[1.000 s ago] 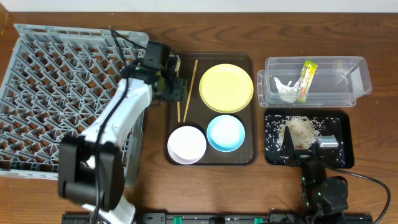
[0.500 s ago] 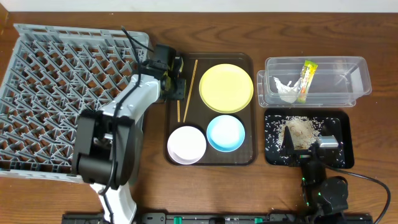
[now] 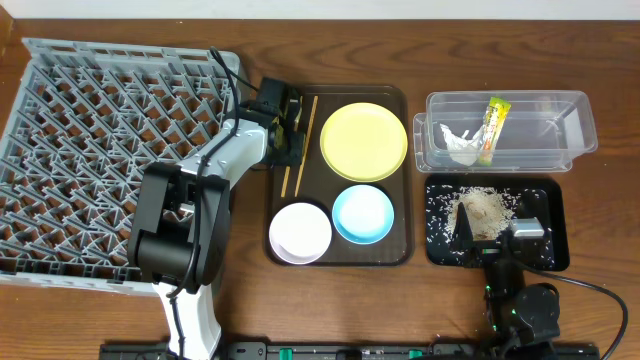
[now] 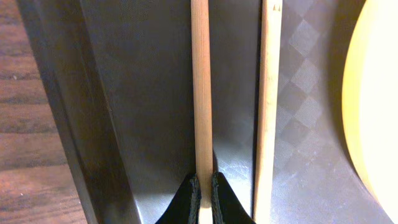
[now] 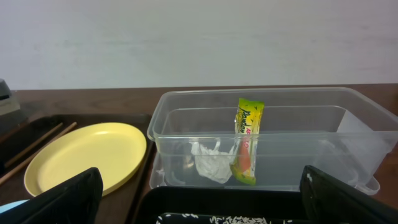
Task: Sort waste into correct bins and load items into the dishwasher
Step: 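Reach the left gripper to the chopsticks and grasp one, then lift the chopstick into the dish rack and reach back for the other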
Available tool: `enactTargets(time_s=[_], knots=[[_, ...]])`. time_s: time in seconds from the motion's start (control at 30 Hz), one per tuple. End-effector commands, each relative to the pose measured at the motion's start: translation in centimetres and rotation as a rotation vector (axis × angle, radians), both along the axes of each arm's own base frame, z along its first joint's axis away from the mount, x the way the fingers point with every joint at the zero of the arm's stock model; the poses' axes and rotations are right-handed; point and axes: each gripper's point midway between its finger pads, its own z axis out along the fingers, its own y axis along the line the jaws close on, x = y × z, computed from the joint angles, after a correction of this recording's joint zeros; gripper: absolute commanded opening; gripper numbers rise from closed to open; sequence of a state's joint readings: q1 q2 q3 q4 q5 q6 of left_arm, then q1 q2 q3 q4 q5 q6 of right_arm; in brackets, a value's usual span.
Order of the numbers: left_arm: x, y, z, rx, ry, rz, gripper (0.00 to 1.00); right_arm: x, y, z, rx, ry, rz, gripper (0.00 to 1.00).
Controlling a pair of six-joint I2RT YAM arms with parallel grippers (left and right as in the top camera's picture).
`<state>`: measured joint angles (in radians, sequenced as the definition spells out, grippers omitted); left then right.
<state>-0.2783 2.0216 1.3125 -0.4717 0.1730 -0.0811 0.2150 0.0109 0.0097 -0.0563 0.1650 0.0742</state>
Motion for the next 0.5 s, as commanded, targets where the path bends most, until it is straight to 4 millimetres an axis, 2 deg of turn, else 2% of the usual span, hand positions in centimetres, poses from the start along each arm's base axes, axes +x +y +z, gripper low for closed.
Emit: enactTargets(time_s=[0.0,0.07,0.13,0.27,0.37,0.47], knots=[[0.2,0.2,1.4,0.007,-0.012,0.007,0.06,0.0,-0.4,-0.1,-0.008,-0.002,-0.016,0.99],[0.7,0.6,3.4,-0.002,-0.042,0.018,0.06,0.0,-0.4,-0.1,-0.008,-0.002,-0.016,0.99],[1.4,1.4,6.3,-0.002,-0.087,0.039,0.06,0.0,-0.4,-0.1,-0.008,-0.002,-0.016,0.99],[1.2,4.7,11.9,0.079,-0.168,0.086,0.06,0.0,-0.4,-0.1,-0.008,-0.002,-0.016,0.99],[0.1,7.1,14.5,0.157,-0.205,0.058,0.06,0.0,-0.4,-0.1,-0.008,-0.002,-0.016,0.99],[-0.9,9.5,15.0,0.259,-0.192,0.028,0.06,0.0,-0.4,-0.1,-0.008,-0.002,-0.016,0.99]])
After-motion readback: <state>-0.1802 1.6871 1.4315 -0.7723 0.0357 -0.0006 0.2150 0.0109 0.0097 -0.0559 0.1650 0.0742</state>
